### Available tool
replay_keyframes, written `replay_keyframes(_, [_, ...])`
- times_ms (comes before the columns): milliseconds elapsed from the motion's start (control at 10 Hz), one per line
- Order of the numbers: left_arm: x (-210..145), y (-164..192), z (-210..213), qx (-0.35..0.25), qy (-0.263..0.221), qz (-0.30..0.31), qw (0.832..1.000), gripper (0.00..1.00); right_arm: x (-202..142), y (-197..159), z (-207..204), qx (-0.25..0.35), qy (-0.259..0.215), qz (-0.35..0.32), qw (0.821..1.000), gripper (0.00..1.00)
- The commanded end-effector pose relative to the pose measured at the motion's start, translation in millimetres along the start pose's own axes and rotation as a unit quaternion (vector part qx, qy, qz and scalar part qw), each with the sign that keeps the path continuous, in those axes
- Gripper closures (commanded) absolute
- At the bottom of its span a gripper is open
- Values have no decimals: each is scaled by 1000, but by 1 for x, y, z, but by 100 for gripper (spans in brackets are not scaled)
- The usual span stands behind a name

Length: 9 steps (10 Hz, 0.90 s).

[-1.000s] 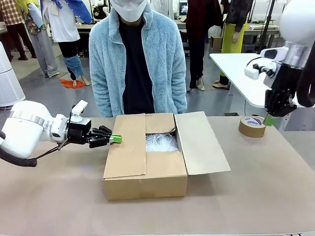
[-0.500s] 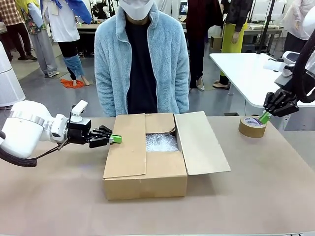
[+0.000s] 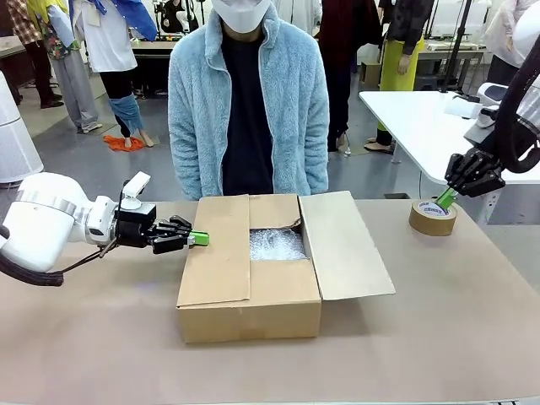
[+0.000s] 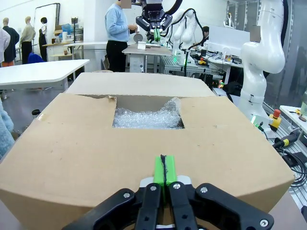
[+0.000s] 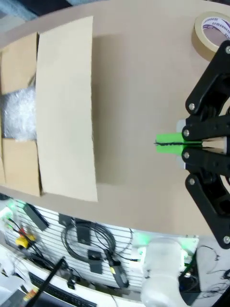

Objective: Wrap the clocks to prevent damage.
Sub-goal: Push the left (or right) flap of the Package Box to close it.

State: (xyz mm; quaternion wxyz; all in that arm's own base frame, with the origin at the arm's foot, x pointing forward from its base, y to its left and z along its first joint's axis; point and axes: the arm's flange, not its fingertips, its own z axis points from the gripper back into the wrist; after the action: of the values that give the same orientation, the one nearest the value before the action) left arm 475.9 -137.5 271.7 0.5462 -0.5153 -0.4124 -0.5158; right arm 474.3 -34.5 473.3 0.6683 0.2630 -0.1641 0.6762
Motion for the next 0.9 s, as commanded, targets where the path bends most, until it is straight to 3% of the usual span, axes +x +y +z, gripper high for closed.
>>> replay_keyframes(0, [-3,0,-1,2,3,2,1000,100,-15,18,-26,-87,-79,-6,993,99])
replay_keyframes(200, [-3,0,-1,2,3,2,1000,100,-30,27,-53,-94,-131,-20,987,99])
replay_keyframes(400, [-3,0,-1,2,3,2,1000,100,-47,10,-66,-66,-176,-31,982,99])
replay_keyframes(800, [-3,0,-1,2,3,2,1000,100,-67,-24,-105,-75,-168,-37,982,99])
